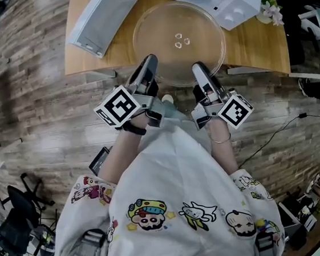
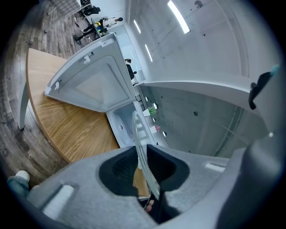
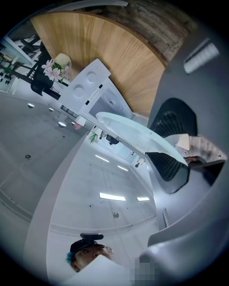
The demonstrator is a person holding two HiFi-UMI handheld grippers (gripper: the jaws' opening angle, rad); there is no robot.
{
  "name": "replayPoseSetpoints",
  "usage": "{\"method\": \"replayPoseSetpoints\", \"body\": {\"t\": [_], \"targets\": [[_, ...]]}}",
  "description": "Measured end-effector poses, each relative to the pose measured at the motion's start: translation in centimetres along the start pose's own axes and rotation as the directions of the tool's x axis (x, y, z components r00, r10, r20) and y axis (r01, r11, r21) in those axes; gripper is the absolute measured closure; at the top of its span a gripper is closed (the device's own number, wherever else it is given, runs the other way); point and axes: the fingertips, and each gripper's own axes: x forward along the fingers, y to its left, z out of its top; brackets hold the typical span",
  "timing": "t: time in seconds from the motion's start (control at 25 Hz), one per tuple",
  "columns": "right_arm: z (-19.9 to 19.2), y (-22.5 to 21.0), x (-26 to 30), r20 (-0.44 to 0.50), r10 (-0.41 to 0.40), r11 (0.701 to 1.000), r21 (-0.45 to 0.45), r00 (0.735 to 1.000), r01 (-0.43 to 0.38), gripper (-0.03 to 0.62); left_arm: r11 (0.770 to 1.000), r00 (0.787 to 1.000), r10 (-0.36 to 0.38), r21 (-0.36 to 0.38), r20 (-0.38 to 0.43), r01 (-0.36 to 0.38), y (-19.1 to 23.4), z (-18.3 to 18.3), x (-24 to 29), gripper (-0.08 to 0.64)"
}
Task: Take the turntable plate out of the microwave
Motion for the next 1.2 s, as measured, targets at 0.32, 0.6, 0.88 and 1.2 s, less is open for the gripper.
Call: {"method": "replayPoseSetpoints", "body": {"t": [0.32,0.6,0.88,1.2], "targets": [[0.09,0.35,0.32,-0.007,0.019,1.0,0.012,1.0,-0.019,0.476,1.0,1.0,0.006,0.006,0.016,-0.007,-0.29,0.38,-0.24,0.5],[0.04,0.34,0.06,-0.012,0.018,1.0,0.009,1.0,-0.018,0.476,1.0,1.0,0.006,0.004,0.016,-0.006,-0.29,0.12,-0.41,0.5],[0.29,0.18,-0.39,-0.013,0.017,1.0,0.009,1.0,-0.017,0.476,1.0,1.0,0.001,0.005,0.021,-0.001,-0.59,-0.28,-0.31,0.5],[0.75,0.08,-0.45,-0.016,0.016,1.0,-0.003,1.0,-0.016,0.476,1.0,1.0,-0.001,0.002,0.026,0.001,-0.82,-0.38,-0.07,0.5]]}}
